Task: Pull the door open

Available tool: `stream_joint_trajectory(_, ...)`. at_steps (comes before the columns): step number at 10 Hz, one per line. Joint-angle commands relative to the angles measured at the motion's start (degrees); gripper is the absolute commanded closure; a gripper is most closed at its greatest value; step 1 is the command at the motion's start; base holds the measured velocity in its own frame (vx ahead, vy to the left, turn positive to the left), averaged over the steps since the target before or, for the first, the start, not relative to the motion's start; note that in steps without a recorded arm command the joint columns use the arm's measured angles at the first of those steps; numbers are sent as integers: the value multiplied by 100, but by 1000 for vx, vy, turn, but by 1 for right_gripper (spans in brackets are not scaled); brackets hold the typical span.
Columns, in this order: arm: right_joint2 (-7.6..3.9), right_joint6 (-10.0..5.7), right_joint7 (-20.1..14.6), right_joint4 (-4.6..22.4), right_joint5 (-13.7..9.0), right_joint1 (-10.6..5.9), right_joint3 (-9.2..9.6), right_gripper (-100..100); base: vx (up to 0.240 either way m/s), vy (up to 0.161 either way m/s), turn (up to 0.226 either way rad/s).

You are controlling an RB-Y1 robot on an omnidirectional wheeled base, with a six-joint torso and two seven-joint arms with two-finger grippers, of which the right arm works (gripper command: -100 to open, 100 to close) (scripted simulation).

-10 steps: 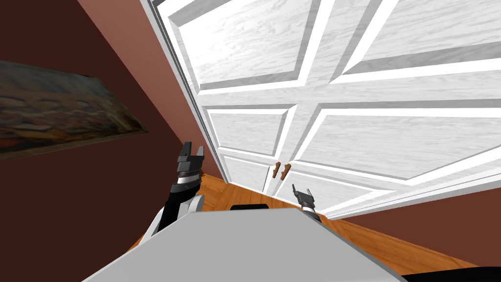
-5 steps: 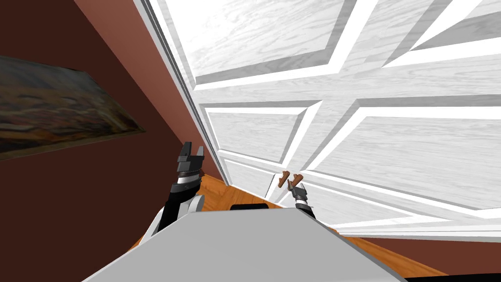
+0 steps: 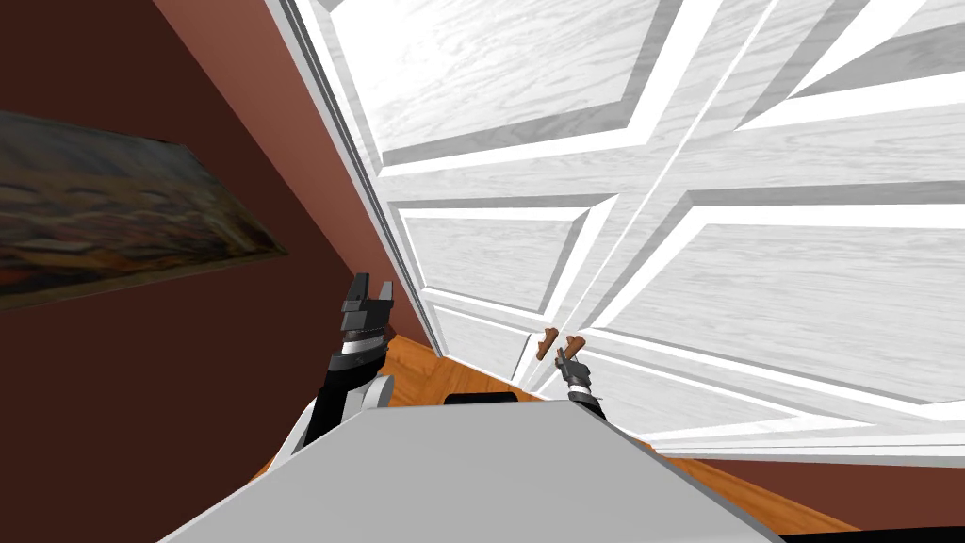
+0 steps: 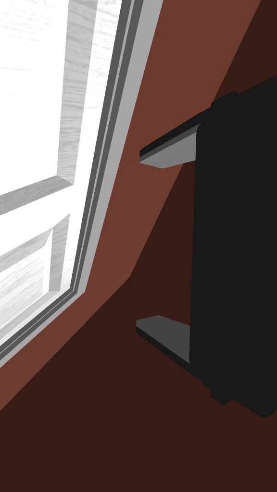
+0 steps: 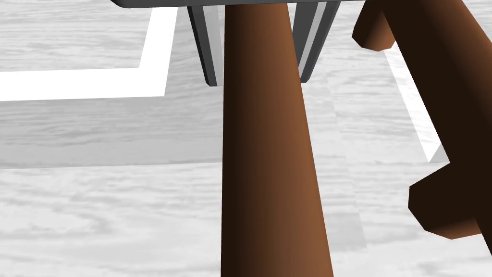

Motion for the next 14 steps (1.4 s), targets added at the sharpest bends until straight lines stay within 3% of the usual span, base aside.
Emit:
stream_joint_trajectory(1, -24, -20, 2, -2, -11, 7, -33, 100, 0, 0, 0)
stream_joint_trajectory(7, -137, 4, 9, 255, -106, 333, -192, 100, -156, 10, -55)
stream_joint_trajectory(13, -180, 5, 14, 349, -144, 421, -252, 100, -94, 20, -25)
stream_joint_trajectory(14, -222, 6, 19, 442, -181, 508, -311, 100, -89, 11, -35)
